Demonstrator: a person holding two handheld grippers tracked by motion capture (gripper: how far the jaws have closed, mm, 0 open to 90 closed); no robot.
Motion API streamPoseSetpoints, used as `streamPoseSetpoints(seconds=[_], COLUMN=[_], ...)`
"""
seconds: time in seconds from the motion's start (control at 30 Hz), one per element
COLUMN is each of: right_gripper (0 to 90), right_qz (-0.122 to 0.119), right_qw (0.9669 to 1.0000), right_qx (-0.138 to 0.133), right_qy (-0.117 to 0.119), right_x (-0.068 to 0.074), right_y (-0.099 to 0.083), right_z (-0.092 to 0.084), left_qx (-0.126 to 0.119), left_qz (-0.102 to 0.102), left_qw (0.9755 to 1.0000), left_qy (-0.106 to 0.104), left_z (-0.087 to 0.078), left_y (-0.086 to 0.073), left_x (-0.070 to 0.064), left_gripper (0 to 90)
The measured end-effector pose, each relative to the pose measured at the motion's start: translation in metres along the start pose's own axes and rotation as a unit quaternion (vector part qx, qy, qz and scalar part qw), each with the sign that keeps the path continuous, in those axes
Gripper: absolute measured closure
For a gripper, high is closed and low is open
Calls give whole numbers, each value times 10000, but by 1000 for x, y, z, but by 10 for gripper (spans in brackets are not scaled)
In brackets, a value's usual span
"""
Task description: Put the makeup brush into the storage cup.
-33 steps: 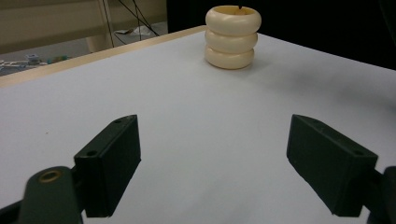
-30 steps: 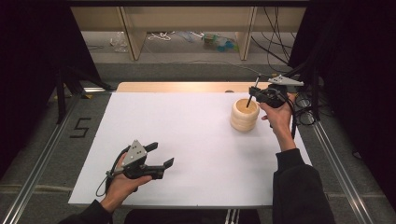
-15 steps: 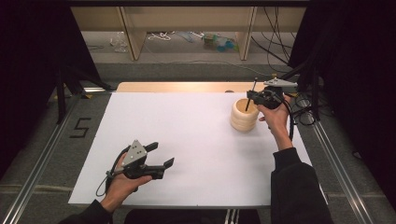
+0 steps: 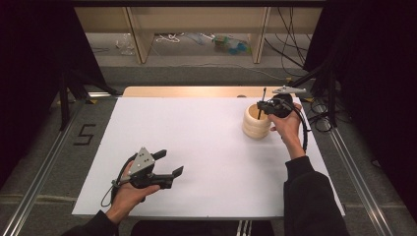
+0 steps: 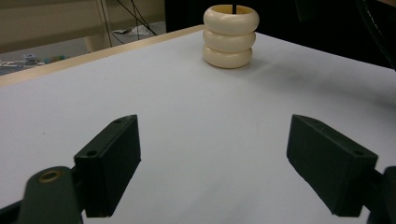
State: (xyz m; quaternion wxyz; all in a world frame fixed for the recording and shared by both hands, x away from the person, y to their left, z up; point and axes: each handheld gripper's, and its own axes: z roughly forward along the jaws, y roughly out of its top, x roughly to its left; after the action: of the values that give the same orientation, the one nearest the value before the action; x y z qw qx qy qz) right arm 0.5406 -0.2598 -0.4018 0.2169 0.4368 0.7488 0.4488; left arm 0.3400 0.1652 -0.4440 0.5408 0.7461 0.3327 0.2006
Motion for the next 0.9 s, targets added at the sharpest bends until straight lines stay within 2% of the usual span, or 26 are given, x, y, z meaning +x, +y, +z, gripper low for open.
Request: streamPoseSetpoints(seconds=[0.1,0.2,0.27,0.3,0.47,0.5,0.6,0.67,0.77,0.8,0.9], right_gripper=[834,786,687,623,447,446,410,436,402,392,350], right_qz=[-52,34,82,112,316,341,340,259,177,114,153], right_qw=[10000,9999,9998,9997,9992,9991,9988,9988,9986,9983,9978], right_qx=[70,122,166,201,-86,-104,-214,-314,-396,-498,-609], right_qy=[-43,-36,-24,-81,-247,-222,-265,-282,-294,-280,-217], right_x=[0,0,0,0,0,0,2,2,8,9,16], right_y=[-1,-2,-2,-2,4,5,7,8,11,12,16], right_z=[2,3,3,3,-7,-9,-15,-21,-28,-30,-39], left_qx=[-13,8,-29,-32,-22,-31,-33,-27,-20,-30,-35], left_qz=[13,-46,18,-52,-10,-58,-5,-6,-68,12,-16], left_qw=[10000,10000,10000,10000,10000,10000,10000,10000,10000,10000,10000], left_qy=[-1,-6,-33,-32,15,-14,-26,15,36,33,47], left_z=[0,0,1,1,0,1,1,0,0,-1,-1], left_y=[1,-1,0,0,0,0,0,1,0,0,1], left_x=[1,0,1,0,1,1,1,1,1,3,2], left_gripper=[177,177,177,177,177,177,177,177,177,177,177])
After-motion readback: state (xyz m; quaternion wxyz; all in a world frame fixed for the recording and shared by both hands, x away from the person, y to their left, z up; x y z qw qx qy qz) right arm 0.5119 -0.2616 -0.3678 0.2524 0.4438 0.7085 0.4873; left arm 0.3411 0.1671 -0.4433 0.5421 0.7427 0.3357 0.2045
